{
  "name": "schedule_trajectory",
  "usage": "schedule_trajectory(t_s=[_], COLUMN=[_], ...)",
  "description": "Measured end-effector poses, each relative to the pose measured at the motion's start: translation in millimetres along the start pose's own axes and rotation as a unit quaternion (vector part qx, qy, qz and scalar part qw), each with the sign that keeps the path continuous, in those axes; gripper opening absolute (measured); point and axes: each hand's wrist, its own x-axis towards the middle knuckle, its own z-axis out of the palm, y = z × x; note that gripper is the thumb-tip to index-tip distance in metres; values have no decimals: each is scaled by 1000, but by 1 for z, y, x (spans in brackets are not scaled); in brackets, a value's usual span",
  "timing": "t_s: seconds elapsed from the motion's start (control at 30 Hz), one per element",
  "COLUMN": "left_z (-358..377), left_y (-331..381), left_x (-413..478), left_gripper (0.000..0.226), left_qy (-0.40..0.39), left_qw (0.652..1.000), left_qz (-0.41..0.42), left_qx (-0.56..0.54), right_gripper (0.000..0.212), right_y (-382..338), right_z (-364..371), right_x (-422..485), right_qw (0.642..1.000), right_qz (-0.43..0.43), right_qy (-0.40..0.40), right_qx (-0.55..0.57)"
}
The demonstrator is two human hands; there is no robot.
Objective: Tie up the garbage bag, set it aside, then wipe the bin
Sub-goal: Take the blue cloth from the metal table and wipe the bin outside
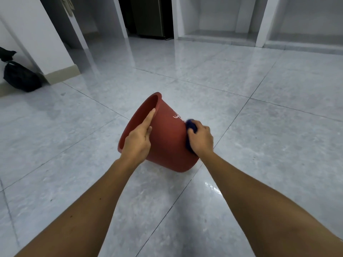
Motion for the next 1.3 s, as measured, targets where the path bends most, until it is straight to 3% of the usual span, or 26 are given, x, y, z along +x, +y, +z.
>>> schedule_trajectory(t_s=[0.07, 0.1, 0.27, 0.4, 0.47, 0.57, 0.6, 0.63, 0.77, 0.83, 0.9, 0.97, 1.03, 1.1, 1.17, 1.23, 1.3], left_z=[-1, 1, 9, 3, -1, -4, -5, -4, -3, -5, -10, -9, -5, -2, -3, -4, -5], left_y=[4, 7, 22, 18, 12, 16, 20, 23, 25, 24, 20, 3, -15, -22, -15, -9, -9], left_x=[-1, -1, 8, 14, 13, 12, 14, 17, 32, 38, 33, 17, -2, -7, -2, 5, 7], left_gripper=[51, 51, 49, 48, 47, 45, 45, 44, 44, 43, 41, 37, 32, 26, 23, 26, 29], left_qy=[-6, -7, 14, 17, 10, -6, -7, -4, 28, 69, 132, 158, 109, 48, 42, 74, 95], left_qw=[1000, 1000, 999, 999, 999, 999, 998, 998, 994, 996, 989, 987, 989, 994, 998, 997, 993], left_qz=[5, 9, 21, -6, -23, -36, -36, -33, -64, -59, -24, -10, -20, -11, -4, -28, -68], left_qx=[7, 12, 40, 30, 23, 31, 41, 56, 86, 4, -55, 0, 95, 98, 54, 20, 0], right_gripper=[39, 38, 37, 38, 39, 36, 35, 34, 38, 39, 38, 35, 34, 34, 34, 37, 40], right_y=[24, 27, -42, -62, -34, 9, 16, 18, -15, -24, -15, -1, 5, 0, -7, -11, -10], right_z=[-8, -10, -9, 2, 5, 0, -2, -4, -6, 0, 4, 1, 0, 4, 10, 14, 16], right_x=[0, -4, -4, -10, -14, -17, -18, -19, -14, -15, -14, -11, -9, -15, -24, -28, -28], right_qw=[994, 992, 993, 979, 987, 995, 990, 990, 992, 987, 994, 999, 990, 986, 997, 997, 989], right_qz=[110, 125, -103, -194, -154, 93, 141, 136, -109, -145, -90, 30, 139, 168, 75, -78, -142], right_qy=[-12, -13, -4, 0, 27, 19, 11, 0, -58, -66, -39, -11, -7, 0, 23, 16, 4], right_qx=[-11, -15, 58, 66, 24, -6, -16, -31, -31, -31, -41, -30, -17, -25, -22, -16, -36])
